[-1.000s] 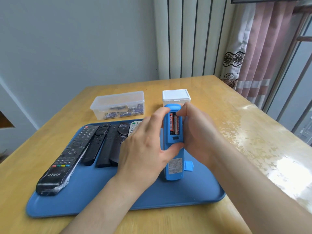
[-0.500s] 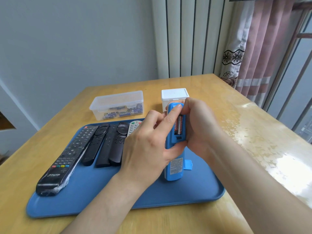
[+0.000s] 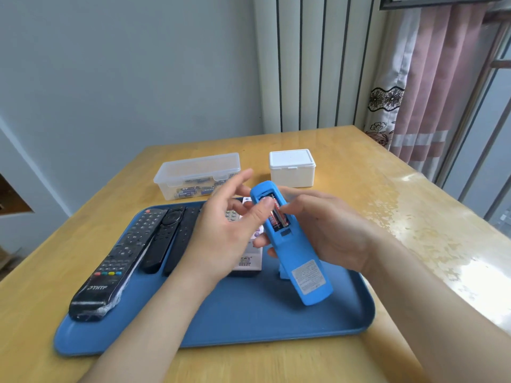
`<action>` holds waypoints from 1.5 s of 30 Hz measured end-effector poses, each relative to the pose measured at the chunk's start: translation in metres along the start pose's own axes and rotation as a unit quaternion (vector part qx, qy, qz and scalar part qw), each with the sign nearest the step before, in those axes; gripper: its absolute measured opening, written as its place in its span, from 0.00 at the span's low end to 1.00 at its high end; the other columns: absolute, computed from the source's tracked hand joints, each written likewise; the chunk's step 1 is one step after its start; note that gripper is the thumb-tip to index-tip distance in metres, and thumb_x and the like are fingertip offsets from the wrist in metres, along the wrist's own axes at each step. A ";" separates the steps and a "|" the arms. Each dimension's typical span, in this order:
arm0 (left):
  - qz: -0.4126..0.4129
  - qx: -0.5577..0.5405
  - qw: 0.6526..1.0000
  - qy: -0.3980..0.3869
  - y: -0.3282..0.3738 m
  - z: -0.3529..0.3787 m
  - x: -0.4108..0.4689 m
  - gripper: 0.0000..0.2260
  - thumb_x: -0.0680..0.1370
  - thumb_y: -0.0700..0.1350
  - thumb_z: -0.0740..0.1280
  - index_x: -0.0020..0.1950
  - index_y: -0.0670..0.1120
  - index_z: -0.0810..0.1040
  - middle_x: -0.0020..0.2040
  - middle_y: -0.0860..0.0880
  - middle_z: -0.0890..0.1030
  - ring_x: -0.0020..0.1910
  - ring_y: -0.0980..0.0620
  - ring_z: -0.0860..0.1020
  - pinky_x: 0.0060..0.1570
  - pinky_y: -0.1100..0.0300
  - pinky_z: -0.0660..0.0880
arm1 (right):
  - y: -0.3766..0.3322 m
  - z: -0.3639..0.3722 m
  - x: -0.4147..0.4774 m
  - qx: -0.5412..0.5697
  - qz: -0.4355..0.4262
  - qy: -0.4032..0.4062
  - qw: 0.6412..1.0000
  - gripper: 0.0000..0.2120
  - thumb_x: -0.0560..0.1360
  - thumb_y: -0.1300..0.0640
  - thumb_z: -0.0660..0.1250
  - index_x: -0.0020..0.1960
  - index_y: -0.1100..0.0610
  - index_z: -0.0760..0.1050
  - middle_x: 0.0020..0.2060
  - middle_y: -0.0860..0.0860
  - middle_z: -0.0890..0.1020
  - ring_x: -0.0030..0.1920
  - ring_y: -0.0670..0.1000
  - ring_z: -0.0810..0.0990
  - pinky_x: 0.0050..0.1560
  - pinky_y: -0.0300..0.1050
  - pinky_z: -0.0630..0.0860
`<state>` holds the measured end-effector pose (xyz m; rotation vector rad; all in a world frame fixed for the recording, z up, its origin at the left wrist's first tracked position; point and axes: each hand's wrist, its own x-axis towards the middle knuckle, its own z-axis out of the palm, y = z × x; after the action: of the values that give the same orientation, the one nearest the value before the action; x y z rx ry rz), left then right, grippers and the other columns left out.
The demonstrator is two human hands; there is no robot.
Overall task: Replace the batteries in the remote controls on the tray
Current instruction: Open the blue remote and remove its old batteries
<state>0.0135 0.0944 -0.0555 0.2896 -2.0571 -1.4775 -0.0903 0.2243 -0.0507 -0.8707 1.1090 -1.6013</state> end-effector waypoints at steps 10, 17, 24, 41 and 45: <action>-0.010 -0.082 0.996 0.017 0.004 -0.022 0.004 0.04 0.76 0.36 0.68 0.48 0.36 0.81 0.30 0.52 0.81 0.25 0.61 0.74 0.29 0.71 0.70 | -0.005 0.013 -0.006 -0.112 0.036 0.031 0.993 0.26 0.78 0.68 0.64 0.72 0.50 0.68 0.48 0.59 0.84 0.43 0.64 0.85 0.39 0.50 0.81; -0.061 -0.107 0.989 0.077 -0.003 -0.029 0.009 0.04 0.76 0.40 0.67 0.49 0.46 0.79 0.34 0.49 0.81 0.25 0.53 0.71 0.28 0.63 0.71 | -0.017 -0.001 -0.012 -0.202 0.019 0.054 0.978 0.19 0.74 0.64 0.70 0.64 0.56 0.77 0.48 0.59 0.85 0.33 0.54 0.83 0.34 0.42 0.79; -0.120 -0.049 0.989 -0.077 0.006 -0.020 -0.002 0.08 0.68 0.44 0.63 0.46 0.49 0.77 0.35 0.48 0.83 0.27 0.49 0.79 0.26 0.63 0.68 | -0.013 -0.010 0.001 0.025 -0.108 0.289 0.951 0.08 0.72 0.57 0.72 0.50 0.57 0.79 0.41 0.56 0.80 0.28 0.47 0.73 0.29 0.34 0.73; -0.021 -0.046 0.998 0.033 0.000 0.025 -0.021 0.11 0.73 0.40 0.73 0.47 0.43 0.71 0.39 0.50 0.86 0.35 0.51 0.84 0.37 0.57 0.80 | 0.004 0.025 0.013 0.082 -0.039 0.260 0.961 0.13 0.77 0.60 0.53 0.49 0.64 0.75 0.38 0.58 0.81 0.32 0.55 0.77 0.32 0.46 0.70; -0.009 0.002 1.000 0.029 0.000 0.023 -0.019 0.12 0.74 0.41 0.73 0.45 0.46 0.69 0.37 0.51 0.86 0.29 0.51 0.82 0.27 0.64 0.73 | 0.005 0.026 0.012 0.093 -0.039 0.258 0.961 0.11 0.77 0.60 0.54 0.49 0.63 0.75 0.38 0.58 0.81 0.33 0.57 0.77 0.29 0.45 0.69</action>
<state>0.0157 0.1218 -0.0668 0.3505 -2.0171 -1.4588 -0.0685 0.2052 -0.0470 -0.3797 1.2589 -2.0273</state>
